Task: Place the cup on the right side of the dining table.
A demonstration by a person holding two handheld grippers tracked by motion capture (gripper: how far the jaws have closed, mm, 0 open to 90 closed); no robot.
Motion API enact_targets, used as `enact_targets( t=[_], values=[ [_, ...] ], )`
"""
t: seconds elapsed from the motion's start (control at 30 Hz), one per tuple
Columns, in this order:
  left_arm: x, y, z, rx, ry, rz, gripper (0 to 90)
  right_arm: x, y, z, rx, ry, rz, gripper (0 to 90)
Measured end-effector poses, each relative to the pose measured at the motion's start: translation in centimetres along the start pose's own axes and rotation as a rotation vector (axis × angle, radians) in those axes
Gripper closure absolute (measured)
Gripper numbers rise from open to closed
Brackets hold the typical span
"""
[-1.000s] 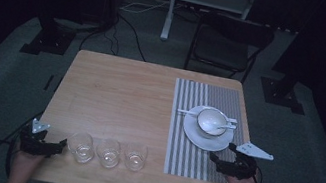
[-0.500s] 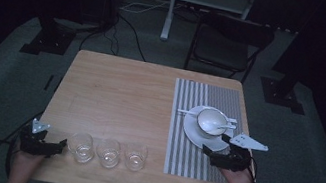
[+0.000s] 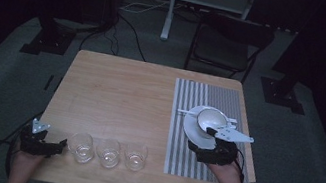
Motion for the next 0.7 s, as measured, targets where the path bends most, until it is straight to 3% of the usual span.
enact_targets(
  t=[0.27, 0.37, 0.4, 0.7],
  values=[
    [0.0, 0.0, 0.0, -0.001, -0.001, -0.001, 0.8, 2.3, -1.1, 0.8, -0.005, 0.027, 0.064, 10.8],
    [0.0, 0.0, 0.0, -0.001, -0.001, -0.001, 0.8, 2.5, -1.3, 0.9, -0.006, 0.032, 0.069, 10.8],
    [0.0, 0.0, 0.0, -0.002, -0.001, -0.001, 0.8, 3.4, -1.8, 1.1, -0.003, 0.035, 0.097, 10.8],
    [0.0, 0.0, 0.0, -0.001, 0.0, -0.002, 0.7, 6.1, -3.0, 1.6, 0.0, 0.061, 0.177, 10.8]
  ],
)
Point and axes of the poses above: each handheld gripper's, and its own axes: y roughly backward along the jaws, z roughly out of its top, x roughly to its left, the point moved 6 cm from there along -y, roughly forward along the jaws, and after that the axes turned 12 degrees about -z, right-handed, at the moved point
